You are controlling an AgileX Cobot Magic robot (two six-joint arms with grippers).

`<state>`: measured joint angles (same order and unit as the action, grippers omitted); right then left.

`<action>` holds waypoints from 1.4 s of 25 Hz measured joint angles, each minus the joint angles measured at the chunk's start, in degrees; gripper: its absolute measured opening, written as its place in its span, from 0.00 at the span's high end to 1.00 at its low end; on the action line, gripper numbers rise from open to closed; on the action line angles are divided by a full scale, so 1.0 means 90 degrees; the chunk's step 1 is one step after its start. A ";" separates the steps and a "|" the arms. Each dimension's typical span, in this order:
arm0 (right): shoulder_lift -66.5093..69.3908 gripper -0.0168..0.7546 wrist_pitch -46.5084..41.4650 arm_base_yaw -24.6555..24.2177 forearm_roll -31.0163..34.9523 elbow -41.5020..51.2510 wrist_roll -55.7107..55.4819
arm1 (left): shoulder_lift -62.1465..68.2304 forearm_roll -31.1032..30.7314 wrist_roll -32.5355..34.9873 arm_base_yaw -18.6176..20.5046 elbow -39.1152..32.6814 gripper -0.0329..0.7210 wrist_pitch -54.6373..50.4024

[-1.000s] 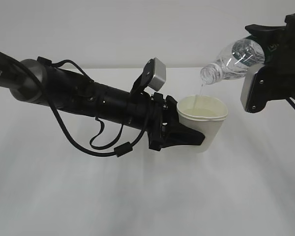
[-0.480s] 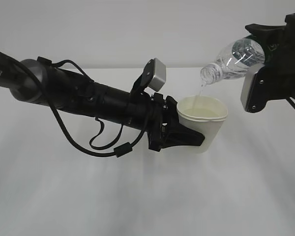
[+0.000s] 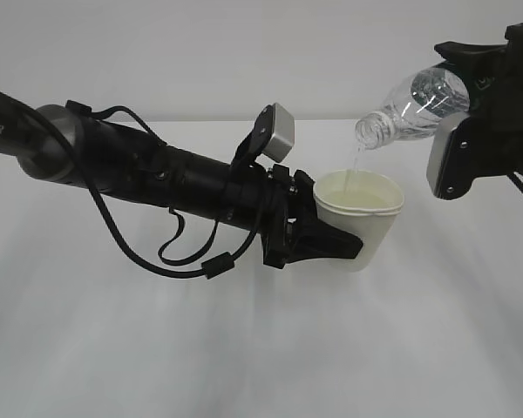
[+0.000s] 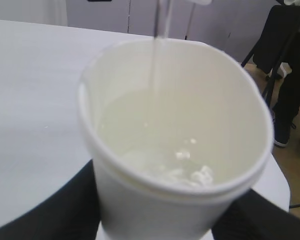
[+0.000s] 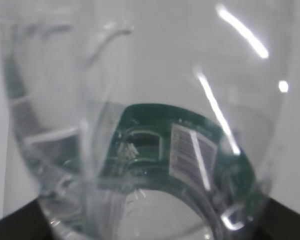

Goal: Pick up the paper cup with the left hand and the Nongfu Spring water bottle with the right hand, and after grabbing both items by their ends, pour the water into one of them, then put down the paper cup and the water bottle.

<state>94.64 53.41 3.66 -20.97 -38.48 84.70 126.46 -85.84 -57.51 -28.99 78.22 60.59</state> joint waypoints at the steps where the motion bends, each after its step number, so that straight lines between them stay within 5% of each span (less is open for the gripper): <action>1: 0.0000 0.36 0.0000 0.0000 0.0000 0.0000 0.0000 | 0.0000 0.0000 0.0000 0.0000 0.0000 0.39 0.0000; 35: 0.0000 0.37 0.0015 0.0000 0.0000 0.0000 -0.0155 | 0.0000 0.0324 0.0000 0.0000 0.0000 0.39 -0.0024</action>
<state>94.64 53.54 3.66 -20.97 -38.48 83.30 126.46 -82.92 -57.51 -28.99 78.22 60.37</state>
